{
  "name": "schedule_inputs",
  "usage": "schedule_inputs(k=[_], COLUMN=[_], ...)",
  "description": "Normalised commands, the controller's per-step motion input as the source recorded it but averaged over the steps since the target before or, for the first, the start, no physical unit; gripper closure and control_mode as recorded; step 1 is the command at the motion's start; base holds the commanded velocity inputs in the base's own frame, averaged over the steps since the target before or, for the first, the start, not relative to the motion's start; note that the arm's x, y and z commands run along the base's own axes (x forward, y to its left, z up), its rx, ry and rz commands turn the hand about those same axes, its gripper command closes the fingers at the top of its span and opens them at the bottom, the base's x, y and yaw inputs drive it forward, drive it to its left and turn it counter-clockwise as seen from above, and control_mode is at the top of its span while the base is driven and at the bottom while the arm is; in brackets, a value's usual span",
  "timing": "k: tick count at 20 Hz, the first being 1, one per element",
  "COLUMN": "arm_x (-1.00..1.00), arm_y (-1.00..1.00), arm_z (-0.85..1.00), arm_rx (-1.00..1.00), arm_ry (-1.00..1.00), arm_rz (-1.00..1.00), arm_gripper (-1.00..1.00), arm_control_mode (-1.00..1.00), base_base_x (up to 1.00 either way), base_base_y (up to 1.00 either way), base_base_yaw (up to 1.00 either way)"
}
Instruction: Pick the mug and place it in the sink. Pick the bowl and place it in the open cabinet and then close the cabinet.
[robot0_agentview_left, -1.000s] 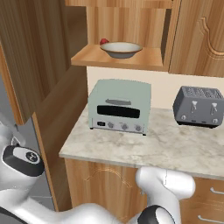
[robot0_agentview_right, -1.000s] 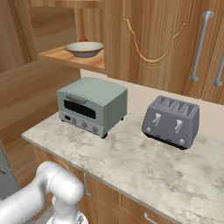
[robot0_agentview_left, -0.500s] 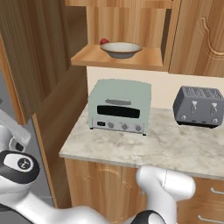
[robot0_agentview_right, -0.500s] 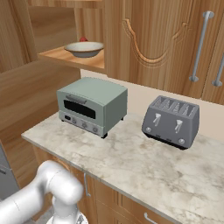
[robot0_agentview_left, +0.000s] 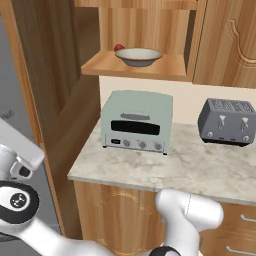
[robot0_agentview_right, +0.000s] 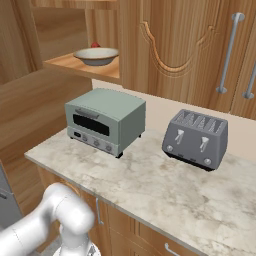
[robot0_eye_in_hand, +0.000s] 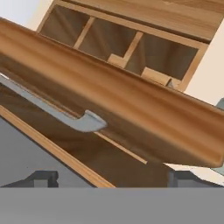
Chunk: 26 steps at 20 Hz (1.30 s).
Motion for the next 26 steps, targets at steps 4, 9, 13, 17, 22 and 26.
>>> schedule_inputs(k=[4, 9, 13, 17, 22, 26], arm_x=[-0.11, 0.0, 0.0, 0.0, 0.07, 0.21], arm_y=[-0.78, -0.81, -0.8, -0.83, -0.91, -0.93], arm_z=[0.0, 0.0, 0.0, 0.0, 0.01, 0.0], arm_rx=[0.14, 0.15, 0.17, 0.17, 0.19, 0.19], arm_ry=[-0.2, -0.17, -0.1, -0.06, -0.01, 0.0], arm_rz=[-0.17, -0.14, -0.1, -0.08, -0.08, -0.07], arm_gripper=[-1.0, -1.0, -1.0, -1.0, -1.0, -1.0], arm_control_mode=[-1.0, -1.0, -1.0, -1.0, -1.0, -1.0], base_base_x=[0.0, 0.0, 0.0, 0.0, 0.0, 0.0], base_base_y=[0.0, 0.0, 0.0, 0.0, 0.0, 0.0], base_base_yaw=[0.0, 0.0, 0.0, 0.0, 0.0, 0.0])
